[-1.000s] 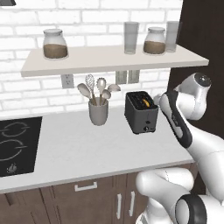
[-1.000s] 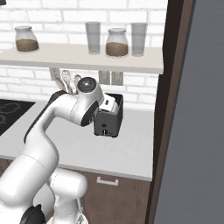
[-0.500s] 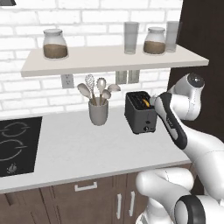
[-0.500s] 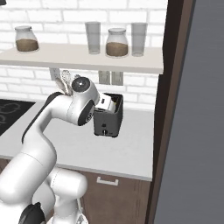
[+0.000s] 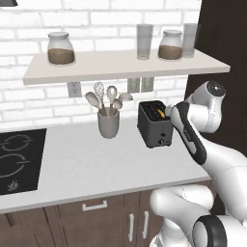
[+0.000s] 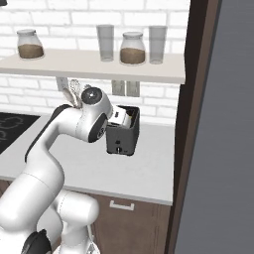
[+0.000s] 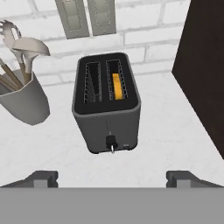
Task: Start the toaster. Once the lever pops up, take the bread to the plate on the dining counter.
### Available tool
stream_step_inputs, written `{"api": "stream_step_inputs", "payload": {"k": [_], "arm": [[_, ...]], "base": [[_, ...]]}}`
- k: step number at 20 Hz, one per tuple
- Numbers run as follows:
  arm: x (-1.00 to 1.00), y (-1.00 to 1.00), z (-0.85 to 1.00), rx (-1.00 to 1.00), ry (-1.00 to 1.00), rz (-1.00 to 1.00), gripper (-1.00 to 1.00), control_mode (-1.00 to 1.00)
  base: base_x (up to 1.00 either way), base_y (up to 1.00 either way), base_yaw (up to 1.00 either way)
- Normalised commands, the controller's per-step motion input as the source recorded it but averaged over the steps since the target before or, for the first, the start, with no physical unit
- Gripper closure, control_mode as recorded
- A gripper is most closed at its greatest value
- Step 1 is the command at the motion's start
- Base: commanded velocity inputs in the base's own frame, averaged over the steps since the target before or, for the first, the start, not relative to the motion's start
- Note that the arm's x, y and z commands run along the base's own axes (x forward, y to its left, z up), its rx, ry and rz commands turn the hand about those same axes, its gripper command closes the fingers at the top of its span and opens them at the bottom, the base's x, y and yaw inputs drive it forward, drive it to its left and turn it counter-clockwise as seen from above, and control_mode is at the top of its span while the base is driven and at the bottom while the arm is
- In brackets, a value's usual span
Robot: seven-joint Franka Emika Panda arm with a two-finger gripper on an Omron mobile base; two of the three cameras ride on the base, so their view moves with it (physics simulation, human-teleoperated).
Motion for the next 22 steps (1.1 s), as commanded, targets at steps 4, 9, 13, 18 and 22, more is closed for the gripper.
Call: {"api": "stream_step_inputs", "payload": {"k": [4, 9, 13, 18, 22], "arm": [[0.00, 0.00, 0.00, 0.00, 0.00, 0.00, -1.00, -1.00], [0.00, 0.00, 0.00, 0.00, 0.00, 0.00, -1.00, -1.00], [0.00, 0.00, 0.00, 0.00, 0.00, 0.00, -1.00, -1.00], [0.00, 0.00, 0.00, 0.00, 0.00, 0.00, -1.00, -1.00], [0.00, 0.00, 0.00, 0.00, 0.00, 0.00, -1.00, -1.00]], "base": [[0.00, 0.00, 0.00], [0.00, 0.00, 0.00], [0.00, 0.00, 0.00], [0.00, 0.00, 0.00], [0.00, 0.00, 0.00]]}}
